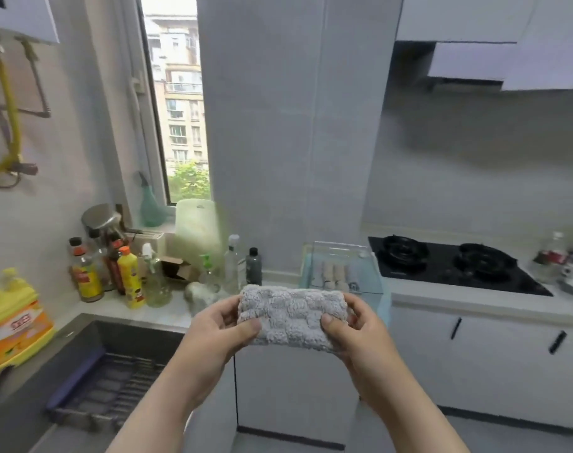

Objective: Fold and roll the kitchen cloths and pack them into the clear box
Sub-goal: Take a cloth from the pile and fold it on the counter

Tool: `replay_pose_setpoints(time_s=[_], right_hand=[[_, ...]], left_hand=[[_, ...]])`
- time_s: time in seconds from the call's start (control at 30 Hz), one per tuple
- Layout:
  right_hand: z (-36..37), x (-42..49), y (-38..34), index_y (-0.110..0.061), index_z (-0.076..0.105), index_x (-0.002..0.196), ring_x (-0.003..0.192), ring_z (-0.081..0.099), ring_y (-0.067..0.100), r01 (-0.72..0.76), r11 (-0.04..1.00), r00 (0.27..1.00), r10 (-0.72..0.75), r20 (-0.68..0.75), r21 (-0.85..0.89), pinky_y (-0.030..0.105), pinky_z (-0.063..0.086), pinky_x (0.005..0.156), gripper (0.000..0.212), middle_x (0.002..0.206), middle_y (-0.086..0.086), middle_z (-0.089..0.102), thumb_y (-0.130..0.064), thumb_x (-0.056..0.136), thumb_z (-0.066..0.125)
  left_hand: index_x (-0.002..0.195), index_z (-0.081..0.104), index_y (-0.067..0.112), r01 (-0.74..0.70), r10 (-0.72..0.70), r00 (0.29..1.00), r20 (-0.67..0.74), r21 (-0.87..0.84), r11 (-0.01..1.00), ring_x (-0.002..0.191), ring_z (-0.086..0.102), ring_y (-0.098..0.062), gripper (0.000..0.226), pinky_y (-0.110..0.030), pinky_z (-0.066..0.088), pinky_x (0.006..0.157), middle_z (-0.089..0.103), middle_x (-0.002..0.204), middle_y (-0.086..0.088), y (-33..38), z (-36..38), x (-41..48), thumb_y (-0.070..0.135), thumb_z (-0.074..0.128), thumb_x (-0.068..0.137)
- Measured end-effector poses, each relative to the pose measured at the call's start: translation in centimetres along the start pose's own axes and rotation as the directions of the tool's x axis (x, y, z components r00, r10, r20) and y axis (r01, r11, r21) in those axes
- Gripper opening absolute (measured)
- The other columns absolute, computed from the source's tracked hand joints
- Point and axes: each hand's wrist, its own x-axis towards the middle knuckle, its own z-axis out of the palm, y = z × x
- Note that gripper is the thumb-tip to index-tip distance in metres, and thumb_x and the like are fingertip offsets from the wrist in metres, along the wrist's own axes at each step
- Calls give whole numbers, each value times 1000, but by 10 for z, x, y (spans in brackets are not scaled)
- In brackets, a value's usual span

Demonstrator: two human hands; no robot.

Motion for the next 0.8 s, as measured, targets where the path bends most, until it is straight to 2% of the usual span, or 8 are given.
replay_pose_setpoints(time_s=[0.07, 0.17, 0.3, 0.43, 0.5, 0.6, 0.7, 0.8], right_hand=[[-19, 21, -3, -19, 52, 132, 94, 69, 20, 11, 1000, 998, -12, -65, -12, 34, 55, 77, 64, 119, 9, 66, -17, 73, 77], [-40, 65, -1, -16, 54, 128, 86, 68, 14, 36, 999, 991, -39, -129, -24, 26, 52, 70, 48, 110, 8, 67, -2, 85, 70], [-39, 130, 1, -20, 59, 118, 92, 70, 17, 49, 998, 987, -56, -149, -47, 27, 54, 74, 38, 107, 6, 71, 2, 88, 65], [-36, 193, 4, -18, 61, 115, 100, 70, 25, 27, 998, 975, -40, -216, -64, 40, 55, 89, 37, 105, 7, 74, 6, 87, 64], [-41, 220, 5, -19, 61, 114, 97, 70, 24, 20, 997, 964, -40, -262, -79, 38, 56, 83, 38, 103, 6, 74, 7, 86, 64], [-53, 251, 5, -18, 62, 113, 89, 70, 21, 13, 996, 951, -39, -305, -87, 32, 56, 73, 38, 100, 6, 72, 9, 86, 62], [-71, 274, 8, -18, 61, 116, 96, 69, 27, 0, 996, 942, -30, -333, -91, 41, 58, 84, 39, 108, 12, 70, 7, 86, 62], [-93, 299, 13, -36, 60, 121, 111, 63, 23, -10, 992, 932, -37, -360, -129, 47, 52, 98, 49, 122, 11, 61, -9, 82, 72]], left_hand=[[118, 66, 13, 8, -7, 999, 53, -13, 1000, 112, 63, -35, 58, -47, 46, 100, 69, 117, -15, -9, 12, 34, 19, 80, 62], [114, 69, 12, 4, -2, 995, 96, -26, 1000, 109, 65, -31, 53, -38, 53, 93, 70, 114, -14, -23, 20, 88, 16, 79, 63], [116, 66, 10, 11, -7, 992, 127, -38, 999, 104, 68, -28, 46, -31, 56, 86, 71, 111, -13, -35, 9, 166, 7, 69, 70], [116, 65, 5, 70, -59, 984, 171, -57, 996, 100, 69, -27, 46, -25, 57, 80, 72, 108, -14, -46, -3, 245, 6, 68, 70], [114, 65, 2, 112, -100, 975, 197, -55, 992, 97, 70, -23, 39, -22, 56, 79, 73, 106, -13, -54, -3, 282, -2, 70, 75], [110, 66, 0, 195, -178, 954, 243, -50, 979, 95, 69, -22, 28, -22, 56, 83, 73, 105, -15, -67, 5, 329, -8, 61, 83], [104, 66, -6, 289, -258, 922, 289, -71, 955, 96, 66, -24, 28, -23, 54, 87, 72, 104, -19, -80, 18, 366, -4, 68, 76], [102, 64, -11, 366, -313, 897, 311, -128, 922, 90, 68, -24, 39, -24, 57, 81, 69, 107, -27, -97, 33, 400, 1, 71, 65]])
